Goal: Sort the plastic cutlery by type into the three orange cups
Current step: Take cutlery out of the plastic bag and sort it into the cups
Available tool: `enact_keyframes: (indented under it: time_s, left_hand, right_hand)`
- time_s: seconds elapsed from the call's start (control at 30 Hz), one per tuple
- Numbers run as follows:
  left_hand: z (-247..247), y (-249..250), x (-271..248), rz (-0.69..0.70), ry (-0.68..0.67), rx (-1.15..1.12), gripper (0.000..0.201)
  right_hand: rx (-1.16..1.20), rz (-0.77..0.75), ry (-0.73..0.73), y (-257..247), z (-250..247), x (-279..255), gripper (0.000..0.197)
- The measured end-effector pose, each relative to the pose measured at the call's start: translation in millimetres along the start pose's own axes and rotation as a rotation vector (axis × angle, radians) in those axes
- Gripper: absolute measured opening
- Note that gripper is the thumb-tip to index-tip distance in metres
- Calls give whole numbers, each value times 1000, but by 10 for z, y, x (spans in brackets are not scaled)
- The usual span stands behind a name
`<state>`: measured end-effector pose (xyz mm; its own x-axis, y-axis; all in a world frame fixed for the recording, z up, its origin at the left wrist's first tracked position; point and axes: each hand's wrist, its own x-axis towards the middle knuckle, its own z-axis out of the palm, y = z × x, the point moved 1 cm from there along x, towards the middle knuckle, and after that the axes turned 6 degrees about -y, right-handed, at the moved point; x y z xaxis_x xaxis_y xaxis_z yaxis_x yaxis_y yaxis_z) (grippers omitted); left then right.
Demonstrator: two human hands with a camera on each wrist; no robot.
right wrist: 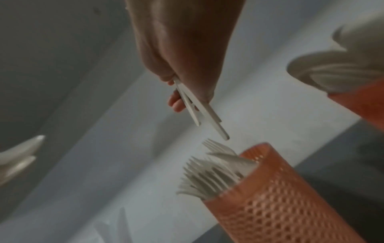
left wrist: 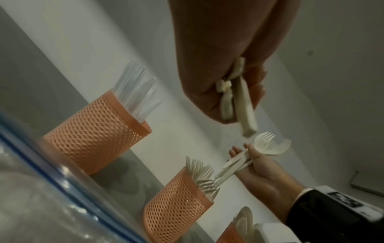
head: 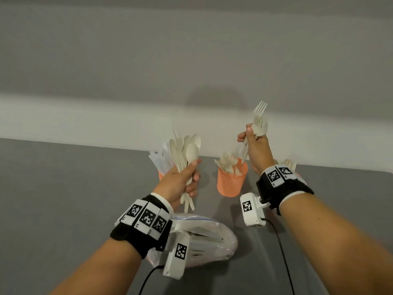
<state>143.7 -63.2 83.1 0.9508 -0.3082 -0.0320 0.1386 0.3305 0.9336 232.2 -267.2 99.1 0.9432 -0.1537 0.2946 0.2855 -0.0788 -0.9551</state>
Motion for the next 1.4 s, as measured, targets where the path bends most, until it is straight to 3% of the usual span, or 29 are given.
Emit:
enact_keyframes:
  time_s: [0.1, 0.17, 0.33, 0.4, 0.53, 0.6, 0.67, 0.73, 0.8, 0.87, 0.93, 0.97, 1.1, 1.17, 1.27, 1.33, 1.4]
  left_hand:
    - [-10, 6, 59, -32, -4, -62, 20]
    - [-33, 5, 92, -42, -15, -83, 20]
    - [-85, -41, 215, -56, -14, -73, 21]
    - [-78, -64, 254, -60, -22, -52, 21]
    - [-36, -113, 296, -58, -57, -30, 21]
    - [-23, -124, 305, -52, -74, -35, 20]
    - [-17, -124, 305, -42, -78, -44, 18]
    - [-10, -123, 307, -42, -74, -45, 12]
    - [7, -130, 314, -57, -65, -34, 15]
    - [28, -139, 331, -69, -50, -21, 17]
    - [64, -147, 336, -76, -49, 29, 18]
    - [86, -150, 332, -70, -55, 69, 18]
    - [119, -176, 291, -8, -69, 202, 11]
    - [115, -184, 269, 22, -59, 262, 11]
    - [112, -200, 253, 62, 6, 327, 13]
    - [109, -221, 265, 72, 54, 308, 29]
    - [95, -215, 289, 72, 104, 240, 25]
  right_hand:
    - [-3, 102, -77, 269, 17, 96, 11]
    - [-55, 172, -131, 412, 8, 113, 21]
    - [-104, 206, -97, 616, -41, 135, 18]
    - [-240, 189, -119, 648, -41, 155, 17]
    - [-735, 184, -192, 692, -50, 196, 20]
    - [-855, 211, -283, 656, -77, 205, 31]
    - [-817, 167, -296, 521, -85, 165, 52]
    - [-730, -8, -178, 306, -35, 90, 59]
    - [-606, -225, -85, 32, 84, -26, 42]
    - [-441, -304, -196, -230, 263, -157, 19]
    - [-405, -238, -367, -387, 449, -291, 6]
    - [-434, -185, -413, -413, 531, -343, 9]
    - [-420, 5, -333, -390, 674, -408, 36]
    - [-375, 84, -341, -413, 675, -394, 32]
    - [-439, 51, -332, -457, 640, -378, 5]
    - [-409, 32, -324, -499, 580, -371, 11]
    - [-335, 10, -283, -577, 441, -300, 16]
